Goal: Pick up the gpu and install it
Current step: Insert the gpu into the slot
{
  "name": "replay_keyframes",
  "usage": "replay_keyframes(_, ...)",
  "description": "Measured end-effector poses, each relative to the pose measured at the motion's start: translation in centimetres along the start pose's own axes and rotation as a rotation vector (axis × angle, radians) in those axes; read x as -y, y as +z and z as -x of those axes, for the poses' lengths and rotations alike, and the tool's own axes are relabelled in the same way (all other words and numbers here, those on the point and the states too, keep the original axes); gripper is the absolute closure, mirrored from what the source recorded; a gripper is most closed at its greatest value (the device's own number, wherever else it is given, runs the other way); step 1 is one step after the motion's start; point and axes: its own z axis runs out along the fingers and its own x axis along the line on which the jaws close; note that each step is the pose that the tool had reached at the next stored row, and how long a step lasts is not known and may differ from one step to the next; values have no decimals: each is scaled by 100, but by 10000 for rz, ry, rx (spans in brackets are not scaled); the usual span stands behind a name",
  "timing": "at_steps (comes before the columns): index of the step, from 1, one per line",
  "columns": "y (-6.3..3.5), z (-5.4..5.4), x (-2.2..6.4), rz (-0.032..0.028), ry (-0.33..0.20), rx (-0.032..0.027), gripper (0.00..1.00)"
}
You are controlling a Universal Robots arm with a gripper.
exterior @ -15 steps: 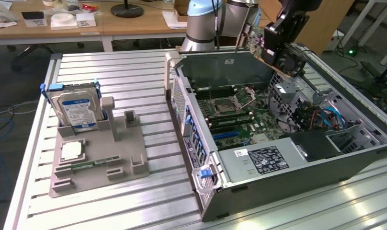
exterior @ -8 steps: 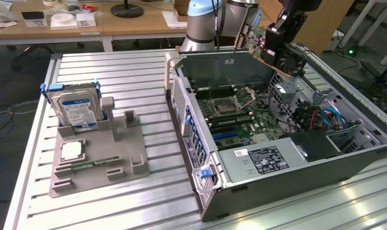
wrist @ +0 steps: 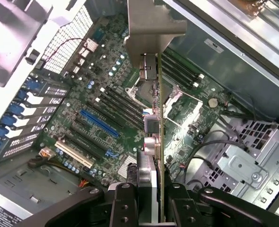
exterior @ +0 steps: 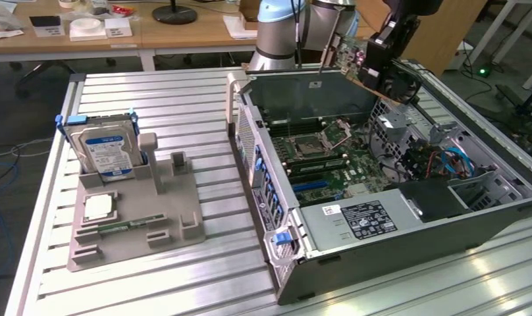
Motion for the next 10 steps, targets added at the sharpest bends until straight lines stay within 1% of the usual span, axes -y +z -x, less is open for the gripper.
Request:
replay_keyframes(1,0,0,0,10,-253,-1,72)
replay_keyframes(10,0,0,0,36,-1032,-9,72)
